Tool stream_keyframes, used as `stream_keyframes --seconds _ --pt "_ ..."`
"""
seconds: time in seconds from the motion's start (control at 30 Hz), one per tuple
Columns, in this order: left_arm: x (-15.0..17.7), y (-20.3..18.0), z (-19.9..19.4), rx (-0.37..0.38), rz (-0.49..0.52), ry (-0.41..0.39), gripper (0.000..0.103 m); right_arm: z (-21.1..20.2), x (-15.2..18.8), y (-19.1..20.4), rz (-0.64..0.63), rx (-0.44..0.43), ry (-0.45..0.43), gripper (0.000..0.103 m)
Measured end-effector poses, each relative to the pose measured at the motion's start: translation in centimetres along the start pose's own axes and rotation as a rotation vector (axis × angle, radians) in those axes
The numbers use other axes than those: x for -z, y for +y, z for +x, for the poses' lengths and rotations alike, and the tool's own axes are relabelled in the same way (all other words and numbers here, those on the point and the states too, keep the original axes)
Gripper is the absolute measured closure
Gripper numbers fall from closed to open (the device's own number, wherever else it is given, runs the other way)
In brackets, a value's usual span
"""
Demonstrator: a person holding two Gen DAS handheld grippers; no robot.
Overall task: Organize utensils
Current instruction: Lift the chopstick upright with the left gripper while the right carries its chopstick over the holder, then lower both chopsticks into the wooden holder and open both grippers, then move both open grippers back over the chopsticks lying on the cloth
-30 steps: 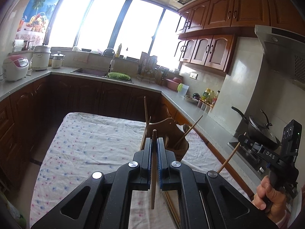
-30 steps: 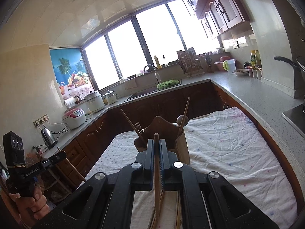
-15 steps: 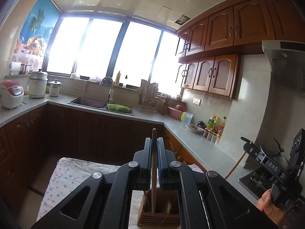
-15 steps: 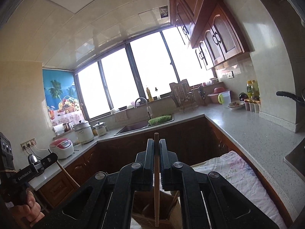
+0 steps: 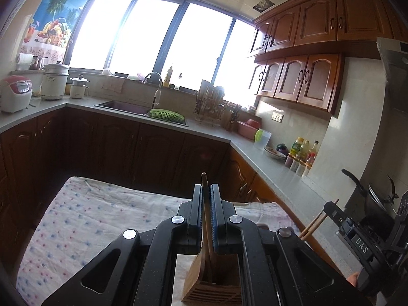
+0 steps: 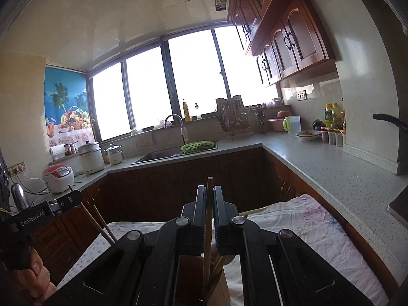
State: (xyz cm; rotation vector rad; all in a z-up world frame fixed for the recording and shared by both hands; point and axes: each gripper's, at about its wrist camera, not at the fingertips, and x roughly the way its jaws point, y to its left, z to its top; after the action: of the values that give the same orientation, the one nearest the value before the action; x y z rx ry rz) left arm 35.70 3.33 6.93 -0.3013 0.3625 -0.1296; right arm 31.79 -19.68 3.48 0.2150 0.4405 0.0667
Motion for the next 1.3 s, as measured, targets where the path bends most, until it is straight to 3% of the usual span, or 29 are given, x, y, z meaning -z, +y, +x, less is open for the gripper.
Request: stream_keyframes --seconds 0.17,0.53,0.63,0.7,0.73,0.8,0.87,0.93,0.97,1.0,1.03,1.13,1.3 --pt "0.1 0.3 1.2 -0.008 -0.001 0.047 0.098 0.6 2.1 -0.8 0.023 0.011 0.042 0.097" --pt "-0.7 0.4 1.7 -0.015 0.009 0.058 0.097 0.8 1.4 -1.3 0.043 0.013 0.076 0.097" --pt "-0.8 0.7 1.5 -0.011 0.002 0.070 0.097 0.9 1.3 -1.5 0.052 0.015 0.085 0.092" --pt "-0.7 1.1 0.9 -0.003 -0.011 0.077 0.084 0.8 1.2 -1.6 0.064 0.007 0.088 0.092" --pt "-0.7 1.4 0.5 -0.005 -0.020 0.072 0.078 0.7 1.1 -1.7 0.072 0.004 0.088 0.089" --pt "-0.7 1.8 -0.7 -0.005 -0.038 0.050 0.053 0.1 0.8 -1.9 0.089 -0.008 0.079 0.077" --pt "-0.7 2.0 -2.0 -0.012 -0.046 0.030 0.044 -0.9 0.4 -2.1 0.105 -0.031 0.056 0.055" --pt "-0.6 2.2 -3.5 -0.011 -0.055 0.017 0.035 -2.2 -0.1 -2.2 0.114 -0.036 0.026 0.046" --pt "-0.4 2.3 -4.3 -0.014 -0.059 0.009 0.027 -2.8 -0.3 -2.3 0.122 -0.044 0.017 0.030" --pt "-0.2 2.3 -5.2 -0.024 -0.061 0.003 0.019 -3.5 -0.4 -2.4 0.133 -0.052 0.007 0.021" --pt "0.1 2.4 -6.0 -0.031 -0.064 -0.004 0.018 -4.2 -0.4 -2.5 0.142 -0.062 -0.005 0.009" --pt "1.7 2.5 -8.7 -0.036 -0.076 -0.009 0.013 -6.7 0.1 -2.7 0.148 -0.073 -0.030 0.005" --pt "4.8 2.5 -12.7 -0.041 -0.089 0.013 0.011 -9.8 2.3 -3.4 0.172 -0.076 0.002 0.003"
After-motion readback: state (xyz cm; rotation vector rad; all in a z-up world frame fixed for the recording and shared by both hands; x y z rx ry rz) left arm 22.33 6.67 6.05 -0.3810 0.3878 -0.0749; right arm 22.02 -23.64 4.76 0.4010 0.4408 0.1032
